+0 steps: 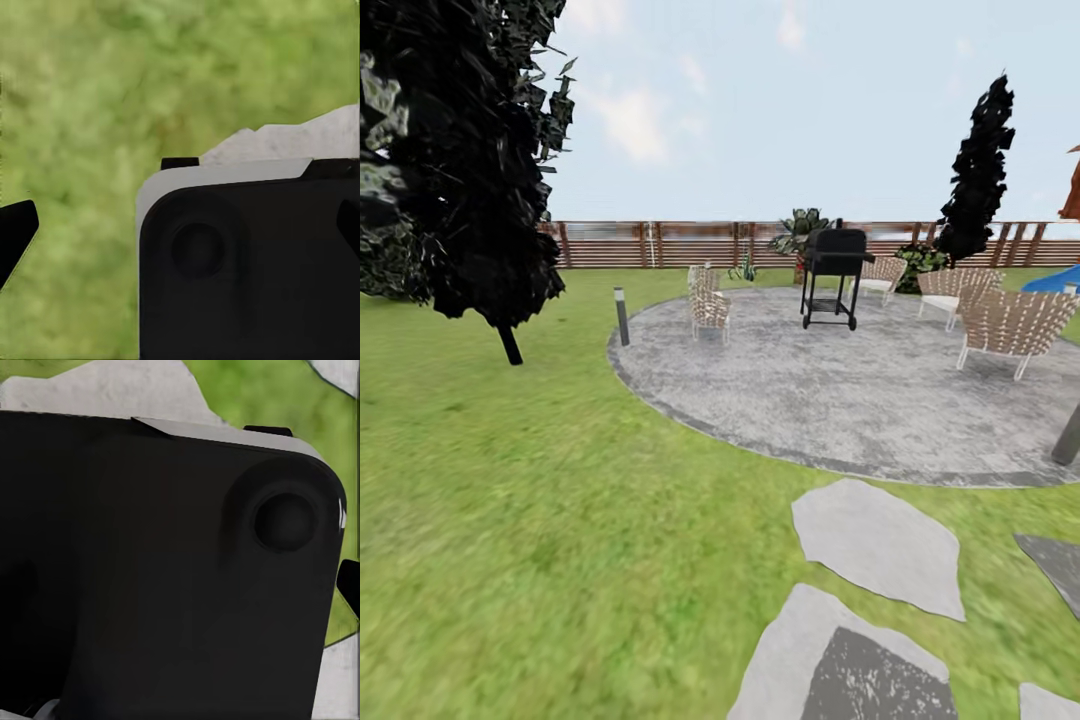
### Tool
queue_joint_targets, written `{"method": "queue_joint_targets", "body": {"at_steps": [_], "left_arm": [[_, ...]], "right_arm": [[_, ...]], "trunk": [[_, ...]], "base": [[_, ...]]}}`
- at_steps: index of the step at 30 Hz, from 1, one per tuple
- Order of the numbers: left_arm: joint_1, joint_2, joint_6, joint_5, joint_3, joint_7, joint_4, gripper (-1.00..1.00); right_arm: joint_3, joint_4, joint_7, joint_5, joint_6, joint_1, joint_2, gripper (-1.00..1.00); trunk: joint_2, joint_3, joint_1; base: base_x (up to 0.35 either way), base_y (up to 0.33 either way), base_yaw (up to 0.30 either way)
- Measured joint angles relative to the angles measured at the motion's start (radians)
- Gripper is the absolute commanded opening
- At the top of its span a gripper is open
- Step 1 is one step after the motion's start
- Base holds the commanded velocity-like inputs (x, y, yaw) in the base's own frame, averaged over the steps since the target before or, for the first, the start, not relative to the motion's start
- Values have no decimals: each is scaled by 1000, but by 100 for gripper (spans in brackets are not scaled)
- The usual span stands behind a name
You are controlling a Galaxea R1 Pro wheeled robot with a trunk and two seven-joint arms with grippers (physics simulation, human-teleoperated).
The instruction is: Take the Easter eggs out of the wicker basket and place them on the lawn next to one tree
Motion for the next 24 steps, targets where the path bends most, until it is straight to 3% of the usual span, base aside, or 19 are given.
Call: {"method": "queue_joint_targets", "body": {"at_steps": [24], "left_arm": [[0,0,0,0,0,0,0,100]], "right_arm": [[0,0,0,0,0,0,0,100]], "trunk": [[0,0,0]], "base": [[335,0,0]]}}
